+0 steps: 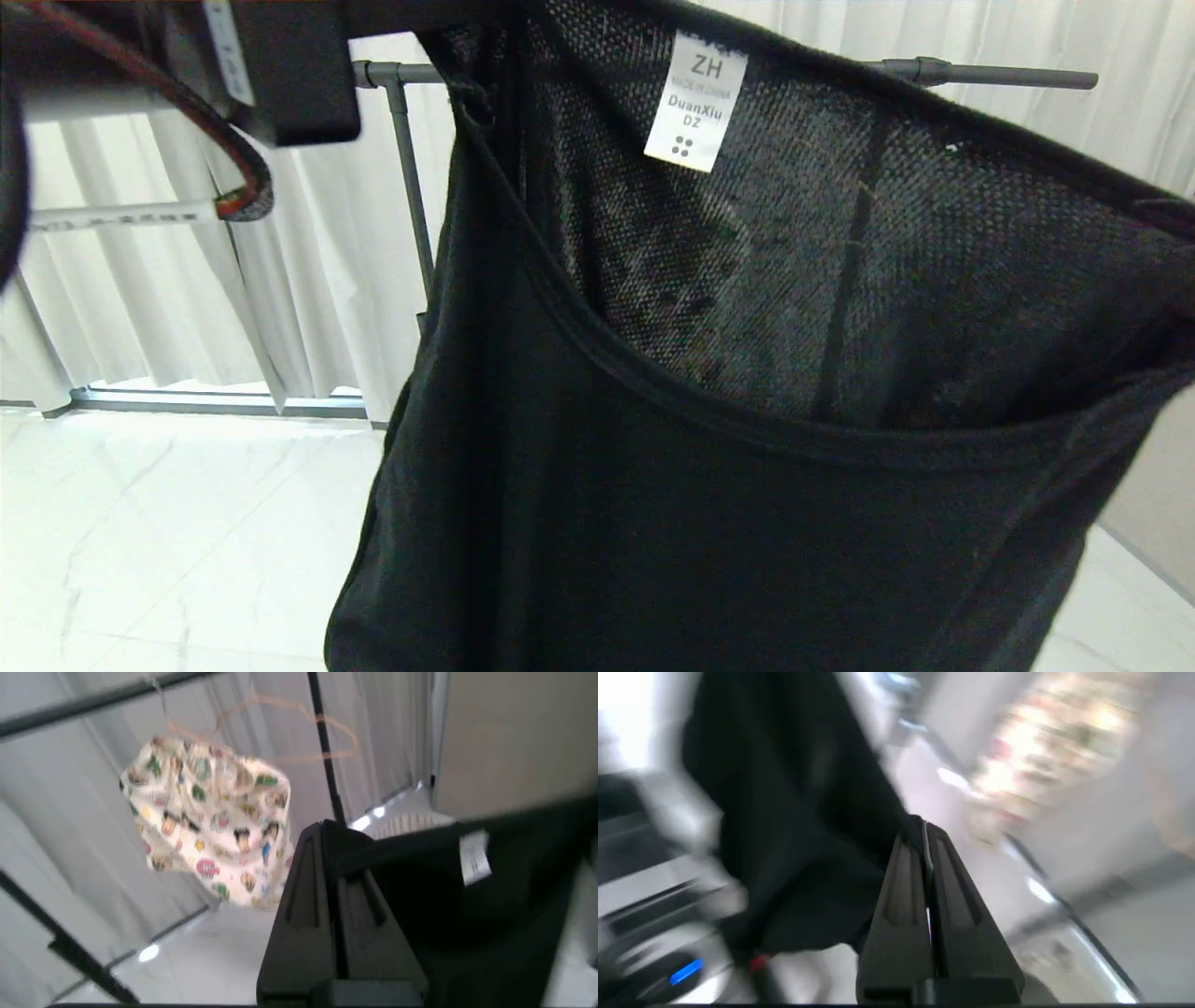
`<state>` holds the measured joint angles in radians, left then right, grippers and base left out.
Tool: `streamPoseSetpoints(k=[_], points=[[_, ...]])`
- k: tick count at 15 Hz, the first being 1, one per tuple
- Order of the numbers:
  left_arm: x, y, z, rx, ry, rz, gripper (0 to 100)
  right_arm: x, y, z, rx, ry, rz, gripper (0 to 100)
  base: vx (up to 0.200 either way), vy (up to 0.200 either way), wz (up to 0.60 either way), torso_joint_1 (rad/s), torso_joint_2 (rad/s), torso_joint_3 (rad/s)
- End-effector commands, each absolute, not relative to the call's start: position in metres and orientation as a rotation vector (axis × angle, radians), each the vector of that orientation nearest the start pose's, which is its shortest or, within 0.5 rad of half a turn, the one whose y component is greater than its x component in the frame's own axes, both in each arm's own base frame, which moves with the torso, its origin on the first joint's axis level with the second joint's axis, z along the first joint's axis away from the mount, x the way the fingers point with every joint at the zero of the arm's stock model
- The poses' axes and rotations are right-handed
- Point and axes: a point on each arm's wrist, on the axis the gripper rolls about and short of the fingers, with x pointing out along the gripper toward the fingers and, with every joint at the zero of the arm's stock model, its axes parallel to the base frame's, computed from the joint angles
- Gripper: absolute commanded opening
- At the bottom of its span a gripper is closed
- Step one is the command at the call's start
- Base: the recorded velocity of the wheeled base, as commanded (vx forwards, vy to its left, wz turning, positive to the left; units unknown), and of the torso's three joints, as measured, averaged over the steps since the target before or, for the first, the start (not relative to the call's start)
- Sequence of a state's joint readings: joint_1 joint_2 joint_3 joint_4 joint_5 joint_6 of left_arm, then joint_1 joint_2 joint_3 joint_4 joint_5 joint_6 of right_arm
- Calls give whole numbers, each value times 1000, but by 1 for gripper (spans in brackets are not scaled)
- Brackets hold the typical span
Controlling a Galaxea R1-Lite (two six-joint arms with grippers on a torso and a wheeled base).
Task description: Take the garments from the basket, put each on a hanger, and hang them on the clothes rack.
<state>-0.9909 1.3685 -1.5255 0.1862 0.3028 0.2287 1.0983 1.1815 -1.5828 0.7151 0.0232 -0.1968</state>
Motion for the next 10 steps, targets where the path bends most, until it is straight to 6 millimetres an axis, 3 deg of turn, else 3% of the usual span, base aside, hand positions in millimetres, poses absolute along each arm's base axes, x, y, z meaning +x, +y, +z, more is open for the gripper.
streamPoseSetpoints(k=[1, 4, 10], points=[[124, -178, 387, 259, -35, -694, 0, 37, 107, 382, -344, 176, 1306, 0, 0, 0, 0, 0, 0, 0], [124, -179, 387, 260, -33, -693, 0, 33, 115, 382, -349, 182, 1361, 0, 0, 0, 0, 0, 0, 0], [125, -178, 386, 265, -25, -654, 0, 31, 110, 382, -345, 175, 1358, 0, 0, 0, 0, 0, 0, 0]])
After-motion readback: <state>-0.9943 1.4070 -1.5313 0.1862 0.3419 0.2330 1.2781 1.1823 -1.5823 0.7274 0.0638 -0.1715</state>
